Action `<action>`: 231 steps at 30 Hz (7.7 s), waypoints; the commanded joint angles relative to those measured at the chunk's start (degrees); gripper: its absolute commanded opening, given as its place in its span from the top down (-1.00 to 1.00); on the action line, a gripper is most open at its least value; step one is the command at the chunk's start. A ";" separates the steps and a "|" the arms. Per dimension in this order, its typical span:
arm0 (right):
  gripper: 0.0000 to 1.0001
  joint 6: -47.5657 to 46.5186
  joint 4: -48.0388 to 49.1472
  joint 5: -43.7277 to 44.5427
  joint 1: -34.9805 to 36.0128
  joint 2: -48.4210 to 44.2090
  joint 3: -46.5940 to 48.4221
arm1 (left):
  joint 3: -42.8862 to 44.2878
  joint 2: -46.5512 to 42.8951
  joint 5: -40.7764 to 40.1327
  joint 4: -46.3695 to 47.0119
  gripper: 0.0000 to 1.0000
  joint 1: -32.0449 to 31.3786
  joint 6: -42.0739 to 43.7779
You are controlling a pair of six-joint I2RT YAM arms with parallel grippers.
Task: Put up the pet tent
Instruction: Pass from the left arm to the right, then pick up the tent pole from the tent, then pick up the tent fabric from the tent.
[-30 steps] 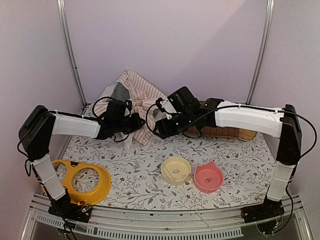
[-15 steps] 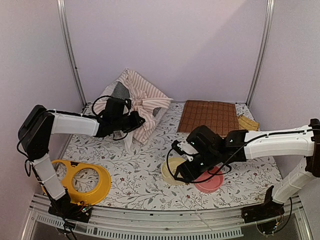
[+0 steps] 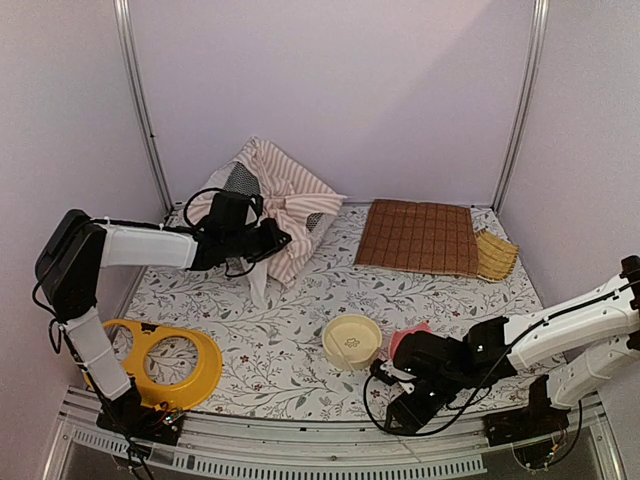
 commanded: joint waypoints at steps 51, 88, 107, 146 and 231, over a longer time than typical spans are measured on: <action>0.39 18.08 15.78 -1.40 11.70 6.24 -4.84 | 5.89 -0.57 -0.87 3.35 1.00 2.67 2.01; 1.00 7.96 2.04 7.88 7.15 -1.21 14.16 | -3.24 -15.92 3.43 5.43 -0.14 2.59 12.89; 1.00 12.52 2.16 7.44 6.30 -2.18 11.34 | -13.13 -26.76 0.52 9.44 -0.29 2.67 14.01; 1.00 14.12 4.48 5.92 3.09 -5.44 10.76 | -32.26 -46.35 -15.90 -2.24 -0.07 3.03 10.21; 1.00 5.94 22.72 16.57 -1.26 -5.89 25.11 | -30.27 -29.20 -21.47 26.49 1.00 -37.48 37.45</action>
